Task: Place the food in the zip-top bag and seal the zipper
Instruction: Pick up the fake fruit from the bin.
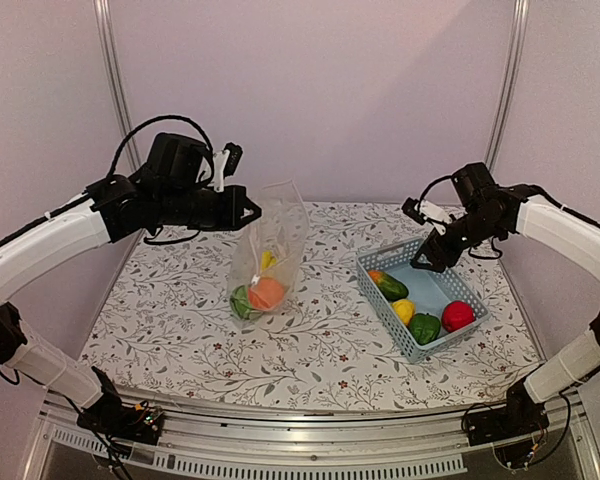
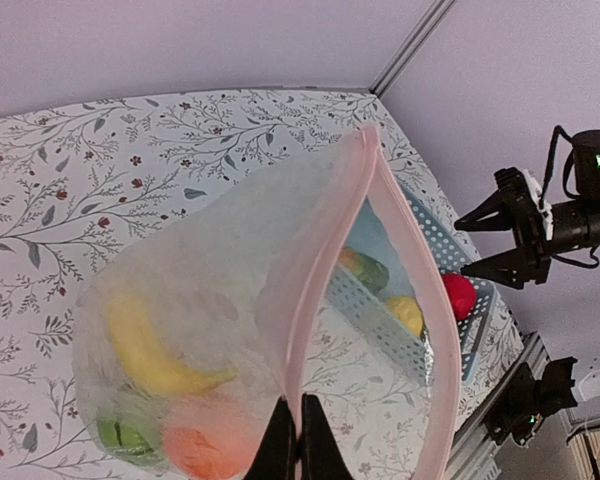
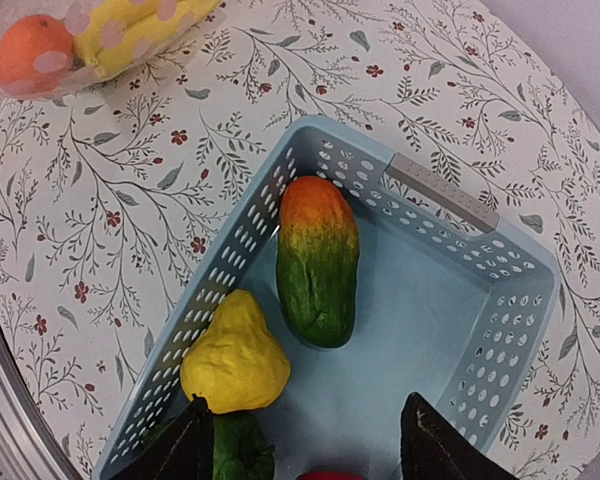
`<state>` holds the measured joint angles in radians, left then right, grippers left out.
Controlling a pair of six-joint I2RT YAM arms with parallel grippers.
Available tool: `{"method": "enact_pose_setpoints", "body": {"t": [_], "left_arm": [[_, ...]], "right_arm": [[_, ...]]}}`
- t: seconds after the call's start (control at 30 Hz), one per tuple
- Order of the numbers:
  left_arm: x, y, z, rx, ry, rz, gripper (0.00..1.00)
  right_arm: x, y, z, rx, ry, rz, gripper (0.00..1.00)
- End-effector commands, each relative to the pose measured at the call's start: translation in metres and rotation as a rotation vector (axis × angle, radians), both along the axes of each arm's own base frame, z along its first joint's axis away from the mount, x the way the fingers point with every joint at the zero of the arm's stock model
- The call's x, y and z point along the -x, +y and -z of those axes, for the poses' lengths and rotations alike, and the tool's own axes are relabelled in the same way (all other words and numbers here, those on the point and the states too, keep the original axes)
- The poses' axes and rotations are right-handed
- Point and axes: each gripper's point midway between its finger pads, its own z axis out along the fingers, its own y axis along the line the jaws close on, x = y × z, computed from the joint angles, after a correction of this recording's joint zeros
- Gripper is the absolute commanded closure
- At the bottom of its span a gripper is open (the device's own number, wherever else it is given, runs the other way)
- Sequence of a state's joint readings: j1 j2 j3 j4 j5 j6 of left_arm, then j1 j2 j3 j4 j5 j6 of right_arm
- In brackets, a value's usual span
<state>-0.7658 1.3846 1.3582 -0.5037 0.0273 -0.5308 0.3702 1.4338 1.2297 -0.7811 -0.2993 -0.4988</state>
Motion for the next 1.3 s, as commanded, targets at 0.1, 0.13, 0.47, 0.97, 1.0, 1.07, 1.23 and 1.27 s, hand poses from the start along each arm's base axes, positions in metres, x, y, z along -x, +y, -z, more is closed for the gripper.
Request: {"method": "enact_pose_setpoints", "body": {"t": [0.1, 0.13, 0.47, 0.97, 1.0, 1.07, 1.23, 1.27], "left_arm": [[0.004, -0.004, -0.006, 0.024, -0.018, 0.017, 1.00], [0.004, -0.004, -0.006, 0.023, -0.016, 0.016, 1.00], [0.007, 0.001, -0.002, 0.013, -0.007, 0.007, 1.00], [0.010, 0.003, 0.001, 0.011, 0.005, 0.003, 1.00], [0.010, 0.003, 0.002, 0.009, 0.005, 0.002, 1.00], [0.009, 0.004, 0.002, 0.009, 0.005, 0.000, 1.00], [0.011, 0.001, 0.002, 0.022, 0.013, 0.012, 1.00], [0.011, 0.000, 0.003, 0.021, 0.012, 0.013, 1.00]], "right_arm": [[-0.004, 0.011, 0.050, 0.025, 0.138, -0.083, 0.40], [-0.007, 0.014, 0.057, 0.026, 0.158, -0.090, 0.40], [-0.036, 0.027, 0.095, 0.039, 0.213, -0.113, 0.36], [-0.042, 0.040, 0.137, 0.019, 0.314, -0.156, 0.36], [-0.043, 0.041, 0.139, 0.021, 0.314, -0.155, 0.36], [-0.043, 0.040, 0.143, 0.022, 0.322, -0.150, 0.37], [-0.041, 0.037, 0.142, 0.029, 0.324, -0.136, 0.61], [-0.041, 0.035, 0.141, 0.037, 0.319, -0.131, 0.66]]}}
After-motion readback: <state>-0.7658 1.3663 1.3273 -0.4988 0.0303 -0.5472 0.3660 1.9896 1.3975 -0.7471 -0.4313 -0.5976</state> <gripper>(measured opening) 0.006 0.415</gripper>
